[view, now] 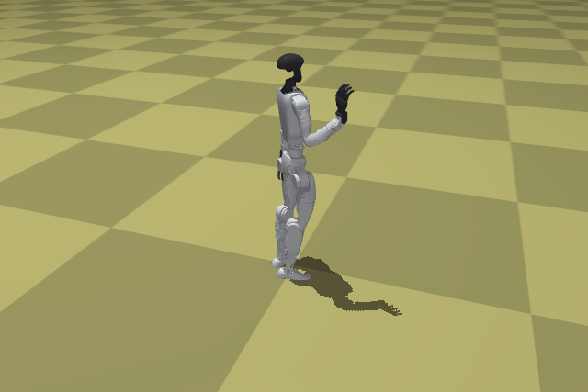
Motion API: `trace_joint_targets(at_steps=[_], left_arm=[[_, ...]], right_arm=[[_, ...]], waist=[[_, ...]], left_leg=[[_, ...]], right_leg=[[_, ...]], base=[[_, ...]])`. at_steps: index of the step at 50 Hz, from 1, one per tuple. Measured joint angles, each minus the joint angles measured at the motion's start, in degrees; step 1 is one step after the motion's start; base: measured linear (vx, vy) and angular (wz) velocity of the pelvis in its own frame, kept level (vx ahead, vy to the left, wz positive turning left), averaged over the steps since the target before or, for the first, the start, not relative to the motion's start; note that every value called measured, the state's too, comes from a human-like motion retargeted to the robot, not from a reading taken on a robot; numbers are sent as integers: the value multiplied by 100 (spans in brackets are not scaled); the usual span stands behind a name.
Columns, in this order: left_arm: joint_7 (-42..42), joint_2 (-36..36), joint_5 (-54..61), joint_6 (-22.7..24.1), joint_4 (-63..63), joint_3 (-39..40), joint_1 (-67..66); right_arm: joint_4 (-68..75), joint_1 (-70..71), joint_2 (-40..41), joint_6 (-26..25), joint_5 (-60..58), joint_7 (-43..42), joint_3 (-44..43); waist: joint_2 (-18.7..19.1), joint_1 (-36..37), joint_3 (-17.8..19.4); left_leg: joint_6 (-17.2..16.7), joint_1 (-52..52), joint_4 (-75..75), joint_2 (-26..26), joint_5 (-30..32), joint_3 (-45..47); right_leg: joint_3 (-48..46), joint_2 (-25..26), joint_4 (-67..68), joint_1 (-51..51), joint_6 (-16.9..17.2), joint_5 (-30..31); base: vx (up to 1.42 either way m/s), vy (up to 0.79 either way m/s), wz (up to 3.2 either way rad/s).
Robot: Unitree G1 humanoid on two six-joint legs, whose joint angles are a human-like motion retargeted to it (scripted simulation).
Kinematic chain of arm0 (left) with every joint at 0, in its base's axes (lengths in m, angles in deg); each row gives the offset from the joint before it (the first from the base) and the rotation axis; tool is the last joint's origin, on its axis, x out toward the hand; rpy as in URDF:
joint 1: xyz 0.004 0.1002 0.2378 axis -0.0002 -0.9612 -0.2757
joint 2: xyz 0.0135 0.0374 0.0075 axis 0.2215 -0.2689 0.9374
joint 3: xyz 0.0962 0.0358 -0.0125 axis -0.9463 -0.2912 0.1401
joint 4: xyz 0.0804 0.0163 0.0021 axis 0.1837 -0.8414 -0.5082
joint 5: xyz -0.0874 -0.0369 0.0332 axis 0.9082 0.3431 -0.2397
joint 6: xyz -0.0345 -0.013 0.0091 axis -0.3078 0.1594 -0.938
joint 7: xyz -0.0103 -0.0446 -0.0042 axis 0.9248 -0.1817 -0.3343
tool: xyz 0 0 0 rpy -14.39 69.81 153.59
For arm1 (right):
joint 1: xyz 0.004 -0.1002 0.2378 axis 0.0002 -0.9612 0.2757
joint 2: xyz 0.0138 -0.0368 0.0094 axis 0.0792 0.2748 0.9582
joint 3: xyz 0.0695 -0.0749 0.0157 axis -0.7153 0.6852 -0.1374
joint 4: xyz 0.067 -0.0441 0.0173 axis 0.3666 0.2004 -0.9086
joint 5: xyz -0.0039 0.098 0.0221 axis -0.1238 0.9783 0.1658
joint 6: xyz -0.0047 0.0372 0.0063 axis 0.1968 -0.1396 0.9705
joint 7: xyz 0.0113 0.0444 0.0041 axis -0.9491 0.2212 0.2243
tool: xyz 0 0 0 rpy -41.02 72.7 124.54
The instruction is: Upper body actions
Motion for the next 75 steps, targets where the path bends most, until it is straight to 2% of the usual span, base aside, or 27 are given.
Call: trace_joint_targets(at_steps=[4, 6, 8, 10, 12, 15, 20, 25, 33, 35, 37, 41, 43, 45, 47, 50, 53, 59, 65, 68, 70, 72, 75], left_arm=[[33, -15, -91, 7, 25, -167, 45], [49, -18, -148, 23, 60, -236, 71], [62, -10, -208, 41, 110, -283, 100], [52, 6, -255, 57, 149, -322, 130], [4, 2, -243, 63, 147, -354, 140], [1, -13, -152, 50, 96, -398, 151], [68, -37, -185, 17, 101, -376, 210], [48, -64, -229, 73, 162, -466, 210], [16, -82, -176, 79, 139, -374, 114], [12, -106, -146, 77, 103, -308, 44], [-6, -125, -91, 79, 47, -271, -27], [-102, -127, -14, 122, -22, -156, -103], [-155, -123, 32, 131, 2, -24, -90], [-152, -118, 71, 119, 53, 133, -46], [-138, -133, 126, 103, 77, 174, -19], [-102, -128, 200, 90, 32, 1, -11], [-45, -123, 134, 63, 31, -75, 20], [-72, -181, 42, 128, 133, -121, 24], [-35, -180, 70, 143, 153, -221, 11], [-11, -168, 67, 114, 154, -238, 28], [0, -169, 53, 95, 154, -263, 36], [17, -174, 20, 81, 160, -303, 53], [22, -199, -48, 88, 194, -355, 53]], right_arm=[[667, 120, 114, -927, 199, 112, -597], [1033, 247, 181, -1347, 646, 709, -714], [1136, 287, 251, -1493, 1344, 1476, -707], [990, 225, 304, -1237, 2236, 2062, -588], [763, 145, 320, -640, 2668, 2059, -389], [480, 75, 255, 196, 2219, 1222, -93], [7, 182, 68, 675, 1070, 48, 369], [-162, 386, -87, 1278, 1362, -190, 849], [392, 981, -433, 1049, 1087, 320, 1128], [939, 1410, -480, 881, 1195, 790, 1312], [1652, 1906, -503, 601, 1264, 1601, 1556], [3138, 2758, -452, -196, 1004, 3232, 2020], [3318, 2906, -463, -639, 889, 3747, 2150], [3009, 2826, -462, -831, 843, 3930, 2095], [2529, 2546, -445, -626, 792, 3397, 1902], [1989, 1991, -475, 3, 627, 1959, 1660], [1741, 1433, -467, 209, 519, 1238, 1615], [2114, 395, -376, 616, 678, 1475, 1792], [3743, -264, -236, 978, 714, 2476, 2222], [4987, -398, -187, 763, 71, 2871, 2429], [5946, -424, -93, 411, -673, 3194, 2579], [7115, -375, 134, -301, -1340, 3638, 2710], [8890, -345, 573, -1396, -1652, 4527, 2839]], waist=[[76, -33, 50], [112, -77, 60], [132, -114, 87], [127, -118, 127], [122, -101, 140], [140, -71, 129], [173, -110, 148], [148, -52, 110], [54, 104, 77], [70, 127, 63], [104, 120, 57], [169, -455, 37], [166, -530, 86], [136, -426, 177], [106, -200, 217], [107, 55, 184], [123, 29, 197], [157, 23, 329], [171, -10, 401], [175, 21, 420], [180, 60, 420], [186, 113, 427], [201, 157, 441]], left_leg=[[26, 45, -15, 39, 2, 139], [25, 54, -14, 57, -3, 176], [21, 68, -13, 66, -7, 209], [15, 91, -12, 68, -10, 244], [8, 117, -13, 70, -13, 282], [1, 143, -17, 85, -19, 355], [2, 136, -20, 103, -8, 369], [10, 83, -3, 85, 18, 259], [25, 54, 19, 33, 59, 88], [26, 60, 23, 36, 57, 90], [19, 100, 10, 39, 40, 95], [-31, 318, -99, -84, -96, -450], [-37, 357, -120, -109, -102, -552], [-30, 312, -83, -103, -61, -520], [-17, 212, -20, -80, -2, -412], [10, 122, 17, -79, 41, -370], [18, 109, 19, -104, 36, -437], [33, 202, -4, -138, 6, -439], [4, 234, 14, -115, -18, -377], [-3, 218, 28, -85, -15, -285], [-2, 207, 33, -66, -10, -220], [-1, 198, 42, -48, -11, -164], [1, 207, 34, -34, -9, -113]], right_leg=[[133, 66, 6, 16, -16, 14], [161, 83, 7, 14, -19, 20], [184, 89, 8, 13, -23, 27], [206, 87, 9, 21, -28, 34], [231, 85, 15, 27, -36, 41], [271, 94, 27, 16, -44, 54], [273, 112, 25, 17, -50, 58], [204, 99, 13, 41, -46, 37], [108, 67, -4, 117, -47, 5], [126, 70, 5, 111, -52, 8], [134, 66, 25, 92, -53, 18], [-420, -66, 51, 100, 4, -14], [-523, -102, 57, 116, 20, -18], [-481, -102, 51, 146, 20, -15], [-351, -79, 31, 171, 8, -10], [-282, -50, 3, 191, 0, -19], [-346, -58, -9, 206, 9, -34], [-378, -72, -12, 252, 10, -31], [-347, -96, 5, 245, 11, -16], [-262, -83, 10, 225, 4, -4], [-200, -69, 13, 210, -3, 5], [-146, -54, 16, 195, -9, 13], [-97, -37, 19, 187, -16, 18]], base=[[-3, 1, -34], [-2, 1, -9], [0, 0, 0], [-2, -6, -15], [0, 0, 0], [-1, 0, -20], [0, 0, 0], [1, 1, 16], [1, 1, 16], [0, 0, 0], [-4, 6, 15], [-7, 4, 111], [-5, 0, 44], [1, -8, -12], [7, -7, -40], [5, 0, -14], [0, 1, 13], [0, 0, 0], [0, 0, -4], [-1, 0, -27], [1, 0, -29], [0, -1, -25], [0, 0, -6]])
